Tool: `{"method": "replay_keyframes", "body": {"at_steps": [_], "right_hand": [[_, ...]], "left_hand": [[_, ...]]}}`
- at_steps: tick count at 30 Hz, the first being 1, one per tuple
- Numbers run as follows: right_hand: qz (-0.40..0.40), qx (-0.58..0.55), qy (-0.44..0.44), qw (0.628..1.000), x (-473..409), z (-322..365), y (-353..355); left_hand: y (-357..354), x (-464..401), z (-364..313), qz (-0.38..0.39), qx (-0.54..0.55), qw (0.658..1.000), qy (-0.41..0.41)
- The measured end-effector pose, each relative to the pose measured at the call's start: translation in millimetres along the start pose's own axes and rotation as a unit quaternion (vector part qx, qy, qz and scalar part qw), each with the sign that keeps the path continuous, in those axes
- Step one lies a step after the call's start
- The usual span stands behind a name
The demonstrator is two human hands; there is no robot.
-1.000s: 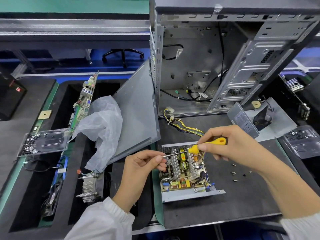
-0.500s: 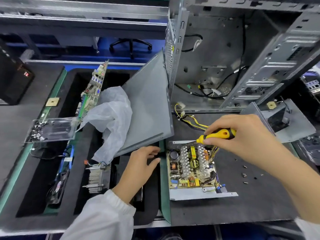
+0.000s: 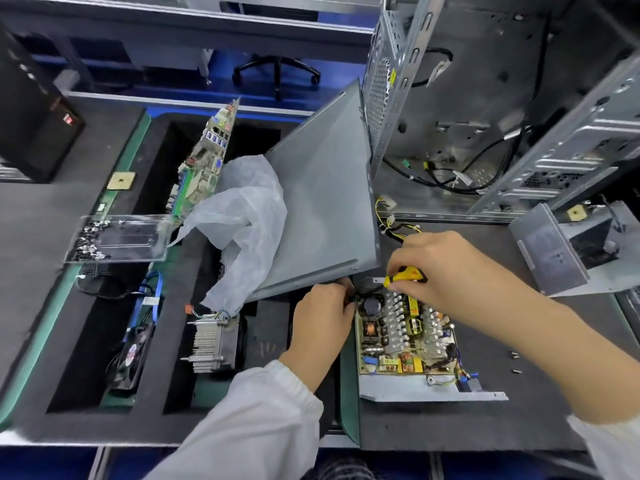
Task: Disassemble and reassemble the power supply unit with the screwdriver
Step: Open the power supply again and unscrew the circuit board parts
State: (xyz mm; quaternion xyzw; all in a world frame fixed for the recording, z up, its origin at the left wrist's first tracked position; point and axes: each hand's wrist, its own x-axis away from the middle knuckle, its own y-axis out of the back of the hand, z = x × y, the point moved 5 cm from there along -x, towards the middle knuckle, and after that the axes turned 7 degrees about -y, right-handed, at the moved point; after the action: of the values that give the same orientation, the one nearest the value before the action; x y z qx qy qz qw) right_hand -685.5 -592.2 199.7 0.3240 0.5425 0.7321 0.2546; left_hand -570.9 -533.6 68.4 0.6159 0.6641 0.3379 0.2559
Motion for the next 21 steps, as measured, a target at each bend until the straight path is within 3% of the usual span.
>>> {"method": "replay_keyframes", "body": {"at_steps": [8,21], "right_hand": [[0.046,0.027,-0.016,0.998,-6.3,4.0,-2.9],[0.051,0.039,-0.024,0.998,-7.5,5.6,-8.4]], "left_hand": [[-4.1,-3.4,1.3,0.011,-0.006,1.000,0.014],[-3.5,-3.8,0.5,-0.006,-0.027,1.000,0.010]]}}
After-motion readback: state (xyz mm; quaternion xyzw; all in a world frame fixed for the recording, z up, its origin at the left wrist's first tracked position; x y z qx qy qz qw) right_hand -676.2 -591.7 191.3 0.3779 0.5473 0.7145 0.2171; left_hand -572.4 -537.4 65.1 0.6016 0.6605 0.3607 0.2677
